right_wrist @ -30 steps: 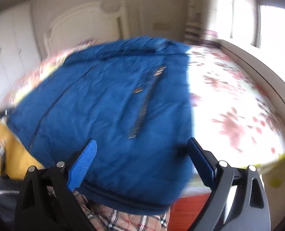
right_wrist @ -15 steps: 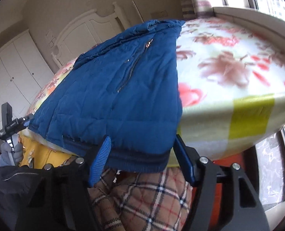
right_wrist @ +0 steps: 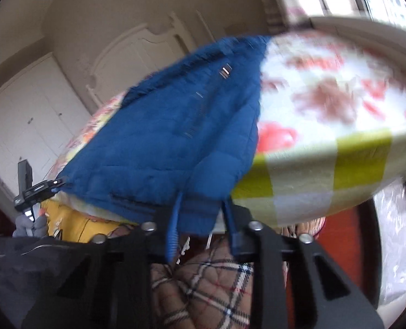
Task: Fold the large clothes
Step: 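Grasp the ribbed jacket hem with both tools and lift it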
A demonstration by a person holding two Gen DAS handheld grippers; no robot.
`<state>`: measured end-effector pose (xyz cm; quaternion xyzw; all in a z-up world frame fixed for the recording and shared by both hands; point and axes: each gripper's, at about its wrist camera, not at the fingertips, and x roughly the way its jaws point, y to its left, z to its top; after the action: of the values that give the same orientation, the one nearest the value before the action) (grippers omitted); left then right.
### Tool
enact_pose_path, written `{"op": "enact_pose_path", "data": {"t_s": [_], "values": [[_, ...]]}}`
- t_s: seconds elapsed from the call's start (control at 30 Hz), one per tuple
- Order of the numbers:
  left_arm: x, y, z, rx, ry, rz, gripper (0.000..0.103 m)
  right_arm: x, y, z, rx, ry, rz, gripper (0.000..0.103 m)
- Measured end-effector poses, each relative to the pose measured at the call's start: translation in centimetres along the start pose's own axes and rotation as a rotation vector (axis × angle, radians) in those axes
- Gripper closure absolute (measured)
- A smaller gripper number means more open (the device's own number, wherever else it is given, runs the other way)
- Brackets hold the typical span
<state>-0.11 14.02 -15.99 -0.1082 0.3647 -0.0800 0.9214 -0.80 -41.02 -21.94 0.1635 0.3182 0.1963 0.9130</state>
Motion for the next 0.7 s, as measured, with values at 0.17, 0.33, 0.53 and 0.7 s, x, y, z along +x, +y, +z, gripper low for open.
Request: {"op": "enact_pose_path", "data": {"t_s": [0.17,0.33,0.53,0.7], "values": [[-1.1,-1.5,1.4,0.052,-0.052,0.012,0.056,0.1,1.5,1.4,-0.038,-0.041,0.003,0.075],[2.0,0.1,2.0,0.009,0.005,0.044,0.039,1.6,0.3,1.3,0.019,-0.046,-0.025,0.05],[2.4,-1.1,2.4,0.056,-0.024,0.037,0.034,1.7,1.4,1.1,-0.034,-0.047,-0.04,0.07],[4.5,-0.9,3.3,0.037,-0.031,0.048,0.034,2.2,0.9,1.9,0.007,-0.066,-0.025,0.066]]}}
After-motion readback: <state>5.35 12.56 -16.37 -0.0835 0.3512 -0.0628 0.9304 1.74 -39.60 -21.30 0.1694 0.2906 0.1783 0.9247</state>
